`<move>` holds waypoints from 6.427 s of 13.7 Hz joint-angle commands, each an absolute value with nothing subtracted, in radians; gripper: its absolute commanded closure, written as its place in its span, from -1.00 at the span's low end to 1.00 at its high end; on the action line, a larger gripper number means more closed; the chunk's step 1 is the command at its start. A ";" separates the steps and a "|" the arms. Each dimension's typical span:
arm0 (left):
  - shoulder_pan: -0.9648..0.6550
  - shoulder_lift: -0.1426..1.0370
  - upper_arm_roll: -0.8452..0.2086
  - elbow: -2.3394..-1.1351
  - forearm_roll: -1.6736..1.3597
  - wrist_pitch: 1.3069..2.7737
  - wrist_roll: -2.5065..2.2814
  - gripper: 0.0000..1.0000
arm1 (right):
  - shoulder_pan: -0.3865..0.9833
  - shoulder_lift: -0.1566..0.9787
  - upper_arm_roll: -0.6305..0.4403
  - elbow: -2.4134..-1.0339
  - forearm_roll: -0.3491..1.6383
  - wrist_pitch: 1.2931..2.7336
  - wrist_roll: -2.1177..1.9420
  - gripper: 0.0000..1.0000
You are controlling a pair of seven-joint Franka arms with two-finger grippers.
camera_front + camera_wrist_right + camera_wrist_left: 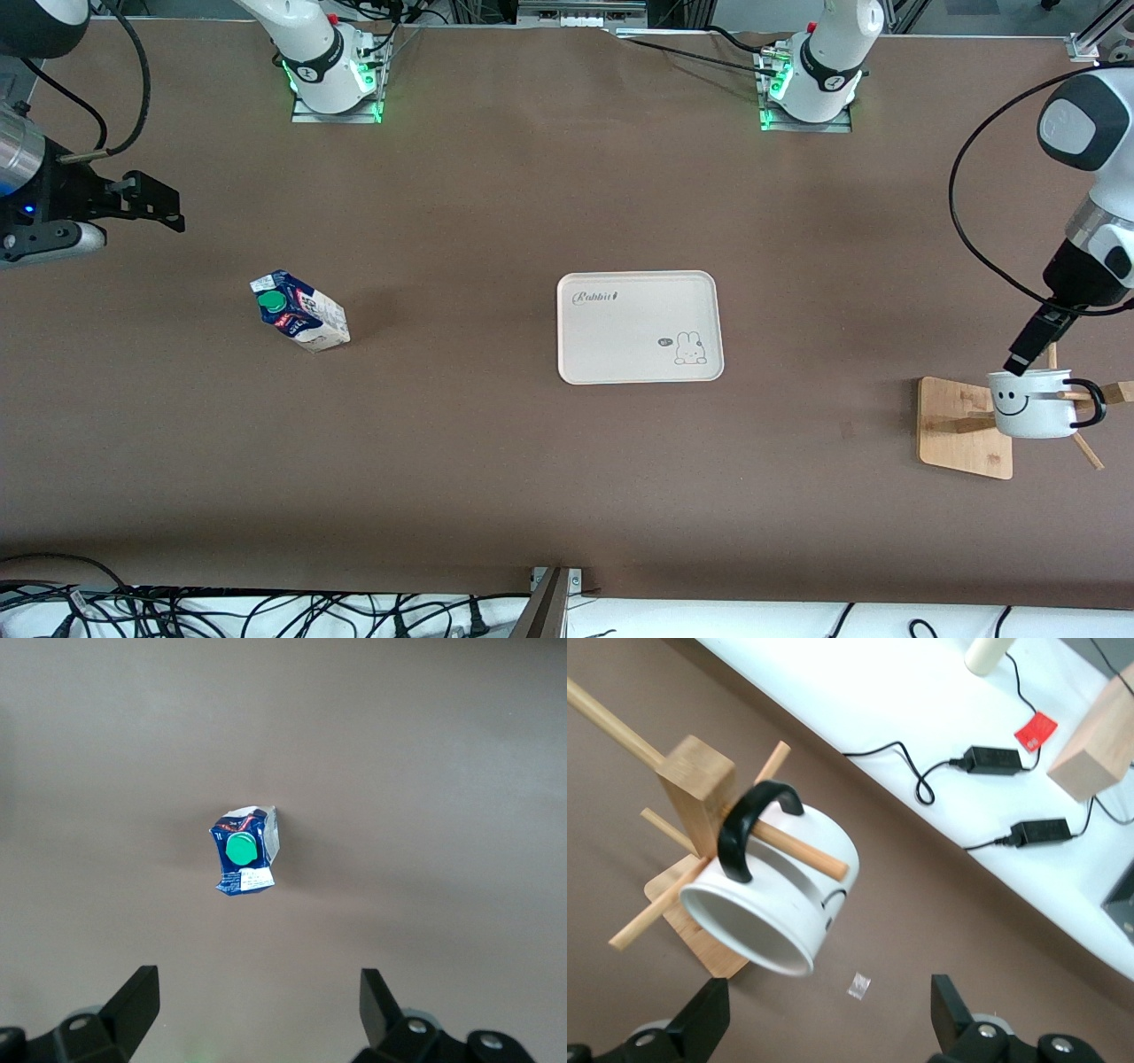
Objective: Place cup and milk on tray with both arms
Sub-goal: 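Grasp the milk carton with the right gripper while the left gripper grasps the mug, then carry the carton and the mug toward the white tray with both grippers, then lower the milk carton onto the tray and open the right gripper, then lower the mug onto the tray with the left gripper while the right gripper withdraws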
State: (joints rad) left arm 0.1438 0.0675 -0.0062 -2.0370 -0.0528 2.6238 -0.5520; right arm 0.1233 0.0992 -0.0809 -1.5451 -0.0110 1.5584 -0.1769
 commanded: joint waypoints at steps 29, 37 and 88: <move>0.141 0.101 -0.035 -2.123 -0.216 2.867 -0.462 0.97 | 0.190 0.282 -0.069 -1.887 0.031 2.024 -0.183 0.22; 0.141 0.034 -0.109 -2.115 -0.216 2.689 -0.459 1.00 | 0.379 0.325 -0.069 -1.663 0.188 1.850 0.059 0.22; -0.186 0.716 -0.360 -1.462 0.040 1.908 -0.920 1.00 | 0.342 0.361 -0.179 -1.203 0.241 1.490 0.165 -1.00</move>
State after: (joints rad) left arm -0.1900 0.7078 -0.3668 -1.4740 0.0129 1.9159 -0.8949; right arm 0.3665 0.4136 -0.1413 -1.1724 0.2221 1.5514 0.2525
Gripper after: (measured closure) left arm 0.934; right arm 0.000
